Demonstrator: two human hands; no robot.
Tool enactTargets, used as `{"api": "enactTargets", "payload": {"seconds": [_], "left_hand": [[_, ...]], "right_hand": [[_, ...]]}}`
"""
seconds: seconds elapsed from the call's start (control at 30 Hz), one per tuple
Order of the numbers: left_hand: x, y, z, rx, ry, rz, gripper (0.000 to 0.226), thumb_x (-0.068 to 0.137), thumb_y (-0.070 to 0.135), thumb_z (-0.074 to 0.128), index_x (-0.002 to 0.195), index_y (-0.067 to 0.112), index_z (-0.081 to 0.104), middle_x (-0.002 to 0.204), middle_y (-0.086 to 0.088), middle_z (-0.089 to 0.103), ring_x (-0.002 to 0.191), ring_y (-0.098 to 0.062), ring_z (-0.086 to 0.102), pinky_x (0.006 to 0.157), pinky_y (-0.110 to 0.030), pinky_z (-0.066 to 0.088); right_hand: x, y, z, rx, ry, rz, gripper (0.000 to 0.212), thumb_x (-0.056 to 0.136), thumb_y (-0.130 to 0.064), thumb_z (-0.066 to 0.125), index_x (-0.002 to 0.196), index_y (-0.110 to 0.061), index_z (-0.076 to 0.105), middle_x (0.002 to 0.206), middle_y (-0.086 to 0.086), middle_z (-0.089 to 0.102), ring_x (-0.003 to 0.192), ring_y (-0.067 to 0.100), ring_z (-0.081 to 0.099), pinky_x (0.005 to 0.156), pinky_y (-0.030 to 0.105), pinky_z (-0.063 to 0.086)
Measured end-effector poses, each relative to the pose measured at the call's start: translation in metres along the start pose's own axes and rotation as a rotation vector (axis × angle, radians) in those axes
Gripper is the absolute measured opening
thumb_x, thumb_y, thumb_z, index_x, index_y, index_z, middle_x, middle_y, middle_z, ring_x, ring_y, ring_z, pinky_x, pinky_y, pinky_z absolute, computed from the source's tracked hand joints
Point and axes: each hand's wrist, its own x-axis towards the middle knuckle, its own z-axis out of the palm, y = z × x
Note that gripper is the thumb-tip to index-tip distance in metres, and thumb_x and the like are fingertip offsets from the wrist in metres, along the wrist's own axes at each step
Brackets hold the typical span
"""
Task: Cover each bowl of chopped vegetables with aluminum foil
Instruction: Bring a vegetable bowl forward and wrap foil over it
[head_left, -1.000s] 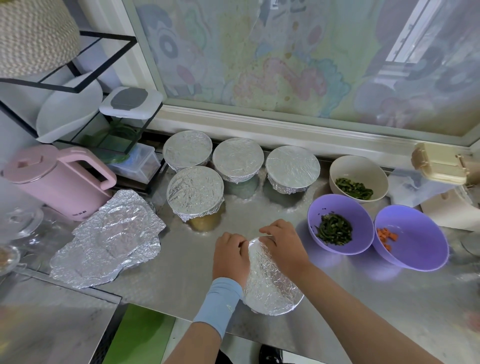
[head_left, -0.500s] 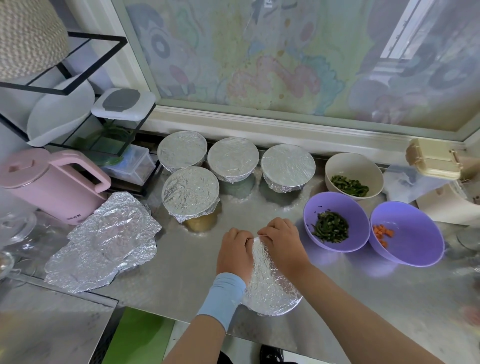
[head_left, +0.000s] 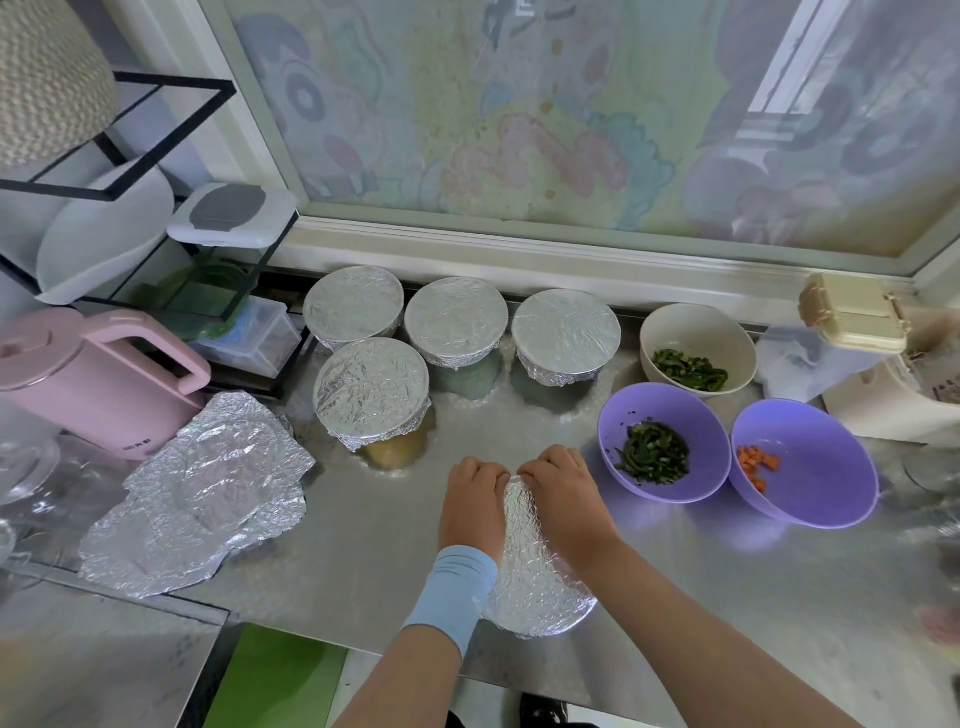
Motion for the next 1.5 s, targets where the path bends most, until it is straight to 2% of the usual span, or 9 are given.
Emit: {"api": "enactTargets", "payload": {"seconds": [0.17,0.3,0.57,0.67,0.87,1.07,1.27,1.37,1.5], "left_hand": [[-0.007,0.004,-0.004,0.039,0.036,-0.027,0.026,0.103,0.017,0.038,0.111,0.017,0.062,0.110,0.004,0.047,0.105,-0.015,0.043,0.087,-0.026,0.043],[0.000,0.004,-0.001,0.015,-0.019,0.077,0.022,0.101,0.021,0.046,0.109,0.021,0.066,0.104,0.008,0.048,0.101,-0.009,0.042,0.085,-0.024,0.044],[-0.001,0.003,0.003,-0.043,-0.003,-0.014,0.024,0.102,0.021,0.044,0.104,0.019,0.068,0.101,0.009,0.047,0.098,-0.007,0.041,0.082,-0.016,0.035],[-0.007,0.006,0.001,0.000,0.012,-0.069,0.026,0.103,0.019,0.040,0.105,0.017,0.066,0.104,0.006,0.047,0.099,-0.010,0.041,0.087,-0.023,0.041],[0.001,0.010,-0.003,-0.003,-0.028,0.055,0.018,0.099,0.020,0.050,0.107,0.020,0.066,0.106,0.006,0.050,0.105,-0.012,0.044,0.085,-0.026,0.045],[0.007,0.007,0.002,-0.032,-0.082,0.079,0.019,0.100,0.022,0.049,0.101,0.020,0.067,0.097,0.010,0.047,0.100,-0.009,0.043,0.084,-0.021,0.039],[0.002,0.008,-0.005,0.062,-0.021,0.003,0.023,0.103,0.022,0.039,0.107,0.018,0.062,0.106,0.004,0.046,0.099,-0.011,0.041,0.079,-0.022,0.035],[0.001,0.002,-0.013,0.096,0.024,-0.061,0.022,0.102,0.017,0.038,0.105,0.017,0.060,0.105,0.002,0.046,0.099,-0.016,0.044,0.083,-0.029,0.042],[0.007,0.005,-0.014,0.065,-0.030,0.051,0.031,0.093,0.002,0.048,0.114,0.017,0.064,0.111,0.002,0.049,0.108,-0.015,0.044,0.091,-0.026,0.043]], "right_hand": [[0.001,-0.003,-0.010,0.004,0.019,0.005,0.015,0.086,-0.010,0.065,0.099,-0.014,0.071,0.093,0.003,0.055,0.085,0.025,0.051,0.078,0.034,0.046],[-0.005,-0.002,-0.009,-0.010,0.035,0.040,0.011,0.090,-0.012,0.059,0.091,-0.015,0.070,0.089,0.000,0.053,0.082,0.023,0.051,0.075,0.037,0.050],[0.000,0.004,-0.007,0.102,-0.098,0.143,0.014,0.094,-0.016,0.060,0.098,-0.015,0.074,0.093,0.000,0.056,0.093,0.020,0.048,0.083,0.024,0.038],[0.006,0.003,-0.011,0.075,-0.140,0.050,0.016,0.092,-0.015,0.059,0.098,-0.014,0.074,0.091,0.002,0.058,0.089,0.024,0.052,0.083,0.031,0.044],[-0.006,0.003,-0.012,0.013,-0.004,0.090,0.006,0.090,-0.011,0.063,0.092,-0.015,0.068,0.090,0.000,0.054,0.084,0.023,0.051,0.077,0.034,0.045],[-0.006,0.005,-0.012,0.107,-0.060,0.190,0.010,0.093,-0.016,0.062,0.095,-0.015,0.072,0.091,-0.003,0.053,0.089,0.017,0.048,0.078,0.021,0.034],[0.010,0.000,-0.014,0.144,-0.146,0.119,0.012,0.092,-0.016,0.064,0.099,-0.015,0.074,0.094,-0.003,0.054,0.093,0.017,0.049,0.083,0.023,0.037],[0.019,-0.005,-0.007,0.095,-0.120,0.029,0.015,0.089,-0.009,0.064,0.101,-0.012,0.073,0.095,0.003,0.058,0.091,0.025,0.052,0.084,0.034,0.045],[0.019,-0.006,-0.003,0.051,-0.040,0.030,0.012,0.090,-0.010,0.061,0.093,-0.014,0.072,0.090,0.002,0.056,0.084,0.025,0.050,0.077,0.038,0.047]]}}
